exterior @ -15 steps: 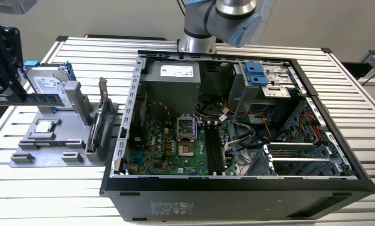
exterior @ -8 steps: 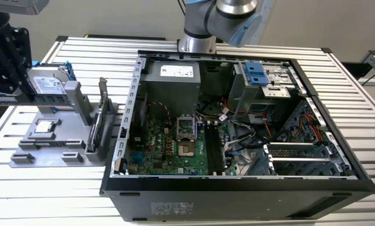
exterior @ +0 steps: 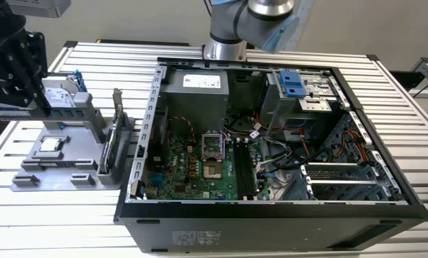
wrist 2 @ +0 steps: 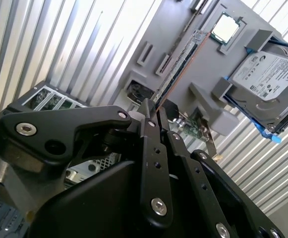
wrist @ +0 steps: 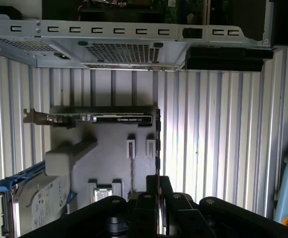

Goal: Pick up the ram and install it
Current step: 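Pick up the ram and move it above insertion slot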

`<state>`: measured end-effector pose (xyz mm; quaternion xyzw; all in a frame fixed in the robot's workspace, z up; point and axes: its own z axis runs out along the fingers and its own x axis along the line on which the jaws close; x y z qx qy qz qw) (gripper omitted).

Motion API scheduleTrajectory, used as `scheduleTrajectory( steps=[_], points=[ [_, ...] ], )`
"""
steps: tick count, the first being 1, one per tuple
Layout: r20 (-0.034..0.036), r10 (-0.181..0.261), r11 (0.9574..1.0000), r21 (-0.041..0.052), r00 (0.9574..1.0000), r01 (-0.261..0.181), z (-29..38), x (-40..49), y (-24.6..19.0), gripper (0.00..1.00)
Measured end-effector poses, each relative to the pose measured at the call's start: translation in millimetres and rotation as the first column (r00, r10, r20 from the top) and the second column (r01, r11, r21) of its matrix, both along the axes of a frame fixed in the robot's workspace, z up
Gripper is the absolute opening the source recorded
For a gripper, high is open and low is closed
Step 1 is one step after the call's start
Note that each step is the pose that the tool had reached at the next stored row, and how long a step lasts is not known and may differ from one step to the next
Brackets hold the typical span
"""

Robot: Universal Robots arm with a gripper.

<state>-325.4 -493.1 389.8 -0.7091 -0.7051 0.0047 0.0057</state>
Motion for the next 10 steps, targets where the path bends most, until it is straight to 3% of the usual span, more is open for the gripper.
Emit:
scheduleTrajectory(
  steps=[10],
  points=[
    [-0.0004,0.000,1.0000,0.0000,1.0000,0.000,0.0,21.0,0.0,0.00]
  ],
)
